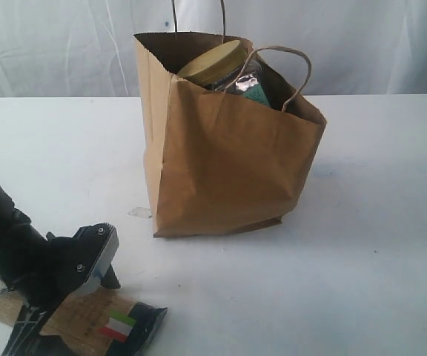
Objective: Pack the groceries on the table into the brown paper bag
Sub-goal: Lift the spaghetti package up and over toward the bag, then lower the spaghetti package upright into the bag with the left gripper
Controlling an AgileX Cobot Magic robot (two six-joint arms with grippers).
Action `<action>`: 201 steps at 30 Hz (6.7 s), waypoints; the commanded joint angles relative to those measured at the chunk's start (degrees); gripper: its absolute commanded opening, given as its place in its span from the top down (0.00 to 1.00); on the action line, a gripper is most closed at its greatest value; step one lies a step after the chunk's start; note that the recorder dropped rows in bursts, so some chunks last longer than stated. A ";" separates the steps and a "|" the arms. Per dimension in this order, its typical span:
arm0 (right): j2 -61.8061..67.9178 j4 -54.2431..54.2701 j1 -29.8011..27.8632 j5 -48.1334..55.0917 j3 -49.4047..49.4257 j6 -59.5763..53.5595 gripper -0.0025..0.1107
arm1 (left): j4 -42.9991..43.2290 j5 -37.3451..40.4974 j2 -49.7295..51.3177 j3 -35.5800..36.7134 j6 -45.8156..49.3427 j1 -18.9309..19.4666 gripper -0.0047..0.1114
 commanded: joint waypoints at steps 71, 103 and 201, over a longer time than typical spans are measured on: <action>-0.34 -0.17 0.16 -0.17 0.09 0.28 0.98 | -59.88 -17.00 -5.08 -61.19 -7.30 -25.14 0.96; -0.34 -0.17 0.16 -0.05 0.09 0.29 0.98 | -50.77 -33.87 -6.64 -48.64 -10.00 -31.02 0.96; -0.34 -0.17 0.16 -0.05 0.09 1.38 0.98 | -59.88 -67.75 2.96 -51.93 -2.55 -28.10 0.53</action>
